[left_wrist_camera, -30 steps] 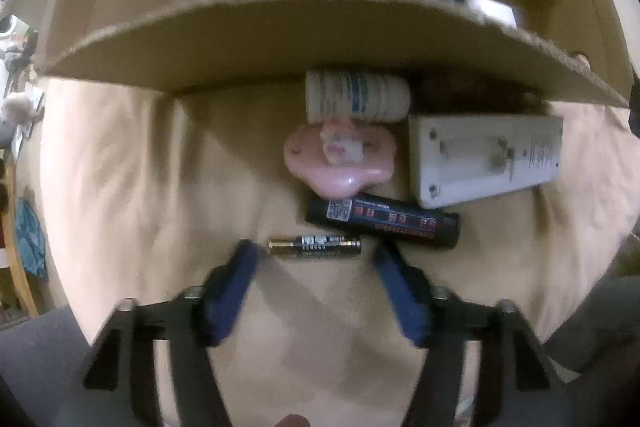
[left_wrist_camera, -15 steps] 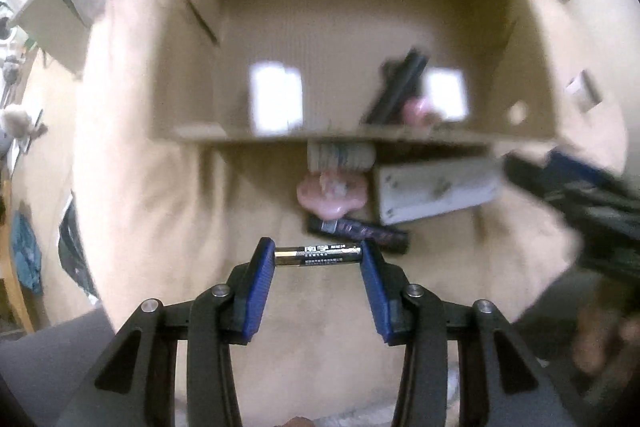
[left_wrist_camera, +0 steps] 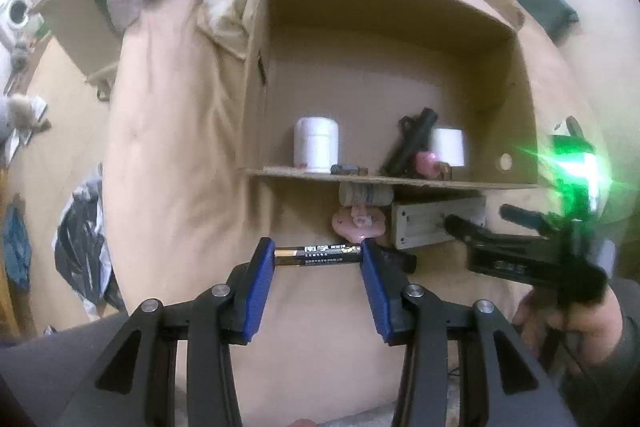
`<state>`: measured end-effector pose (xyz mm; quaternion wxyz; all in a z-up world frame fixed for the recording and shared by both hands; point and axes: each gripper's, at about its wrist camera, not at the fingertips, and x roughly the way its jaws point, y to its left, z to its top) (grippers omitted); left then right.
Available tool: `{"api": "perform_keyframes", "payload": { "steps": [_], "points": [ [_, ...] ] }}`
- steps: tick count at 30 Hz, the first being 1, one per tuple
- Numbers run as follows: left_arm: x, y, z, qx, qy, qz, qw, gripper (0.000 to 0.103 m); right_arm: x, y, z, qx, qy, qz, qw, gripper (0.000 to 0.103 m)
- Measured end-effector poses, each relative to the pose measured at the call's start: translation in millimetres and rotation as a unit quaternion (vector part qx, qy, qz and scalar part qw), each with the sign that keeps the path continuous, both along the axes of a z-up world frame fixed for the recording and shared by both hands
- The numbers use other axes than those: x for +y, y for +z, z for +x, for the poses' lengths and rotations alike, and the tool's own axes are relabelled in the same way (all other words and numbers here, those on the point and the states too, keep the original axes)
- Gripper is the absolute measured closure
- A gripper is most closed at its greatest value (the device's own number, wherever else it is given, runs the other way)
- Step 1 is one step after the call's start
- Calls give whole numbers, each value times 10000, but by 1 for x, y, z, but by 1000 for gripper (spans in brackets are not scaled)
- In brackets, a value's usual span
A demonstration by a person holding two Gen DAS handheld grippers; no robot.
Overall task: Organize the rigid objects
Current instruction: 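Grasp the black-gold AA battery with the left tool while the right tool grasps the white battery case, then carry the AA battery and white battery case into the box and open both tools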
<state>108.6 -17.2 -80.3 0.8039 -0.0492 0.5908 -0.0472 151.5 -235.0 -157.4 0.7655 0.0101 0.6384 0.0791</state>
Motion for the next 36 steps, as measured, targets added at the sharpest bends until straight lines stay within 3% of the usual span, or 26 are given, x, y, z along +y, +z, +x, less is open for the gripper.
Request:
{"api": "perform_keyframes", "payload": {
  "steps": [5, 8, 10, 14, 25, 36],
  "points": [
    [-6, 3, -3, -81, -91, 63, 9999, 63, 18, -17, 5, 44, 340, -285, 9990, 0],
    [-6, 4, -4, -103, -100, 51, 9999, 63, 21, -16, 6, -62, 291, -169, 9994, 17],
    [-7, 4, -5, -137, -128, 82, 9998, 63, 22, -14, 6, -129, 275, -201, 9993, 18],
    [-8, 4, -4, -136, -116, 115, 9998, 63, 14, -7, 3, -187, 230, -93, 9995, 32],
    [-5, 8, -6, -265, -65, 245, 9993, 63, -1, 27, -34, -470, 393, 124, 9980, 32],
    [15, 37, -9, -906, 339, 297, 9949, 63, -32, 112, -57, -1192, 311, 801, 9891, 32]
  ]
}}
